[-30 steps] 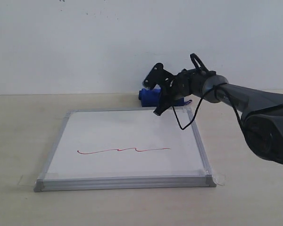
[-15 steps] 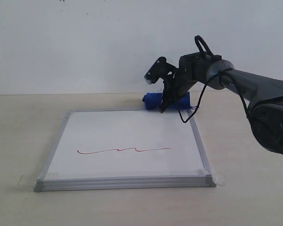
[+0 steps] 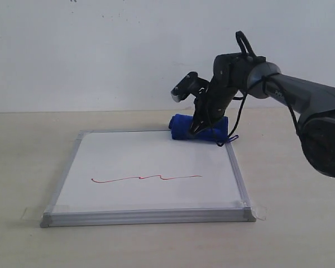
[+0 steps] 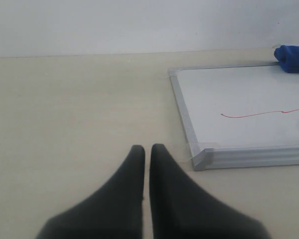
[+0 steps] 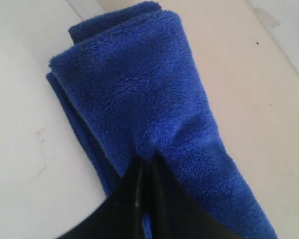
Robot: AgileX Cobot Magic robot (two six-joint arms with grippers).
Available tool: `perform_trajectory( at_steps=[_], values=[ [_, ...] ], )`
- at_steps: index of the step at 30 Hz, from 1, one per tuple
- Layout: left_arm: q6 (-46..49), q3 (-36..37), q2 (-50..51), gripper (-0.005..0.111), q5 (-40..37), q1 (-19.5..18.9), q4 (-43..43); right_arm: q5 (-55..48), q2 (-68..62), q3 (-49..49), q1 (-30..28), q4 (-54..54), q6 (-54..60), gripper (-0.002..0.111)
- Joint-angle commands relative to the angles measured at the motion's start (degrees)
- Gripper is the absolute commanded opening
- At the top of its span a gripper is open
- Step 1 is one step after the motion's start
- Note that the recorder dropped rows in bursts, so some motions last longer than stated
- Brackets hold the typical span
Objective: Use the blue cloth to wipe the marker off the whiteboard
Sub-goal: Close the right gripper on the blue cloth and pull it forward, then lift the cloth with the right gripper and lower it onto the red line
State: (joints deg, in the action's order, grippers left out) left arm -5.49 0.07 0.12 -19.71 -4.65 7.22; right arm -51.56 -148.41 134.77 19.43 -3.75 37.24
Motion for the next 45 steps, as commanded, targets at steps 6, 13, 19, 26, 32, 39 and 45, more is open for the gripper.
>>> perform_trajectory(
  at_steps=[6, 13, 19, 26, 32, 39, 45],
  values=[
    [0.1, -0.1, -0.1, 0.004, 0.3, 0.3, -0.4, -4.0, 1.9, -0.1, -0.6, -0.6, 3.8, -0.001],
    [0.1, -0.1, -0.1, 0.004, 0.3, 0.3, -0.4, -4.7, 1.9, -0.1, -0.6, -0.6, 9.2, 0.016],
    [0.1, -0.1, -0.1, 0.004, 0.3, 0.3, -0.4, -3.9, 1.9, -0.1, -0.6, -0.6, 11.4, 0.064],
    [0.1, -0.1, -0.1, 0.004, 0.3, 0.3, -0.4, 1.0, 1.9, -0.1, -0.6, -0.6, 12.8, 0.065],
    [0.1, -0.1, -0.1, 0.004, 0.3, 0.3, -0.4, 2.5, 1.2, -0.1, -0.6, -0.6, 11.8, 0.065],
    [0.1, -0.1, -0.1, 0.004, 0.3, 0.3, -0.4, 5.6, -1.5, -0.1, -0.6, -0.5, 12.5, 0.076],
    [0.1, -0.1, -0.1, 0.004, 0.3, 0.3, -0.4, 6.2, -3.4, -0.1, -0.6, -0.4, 11.1, 0.076]
  ],
)
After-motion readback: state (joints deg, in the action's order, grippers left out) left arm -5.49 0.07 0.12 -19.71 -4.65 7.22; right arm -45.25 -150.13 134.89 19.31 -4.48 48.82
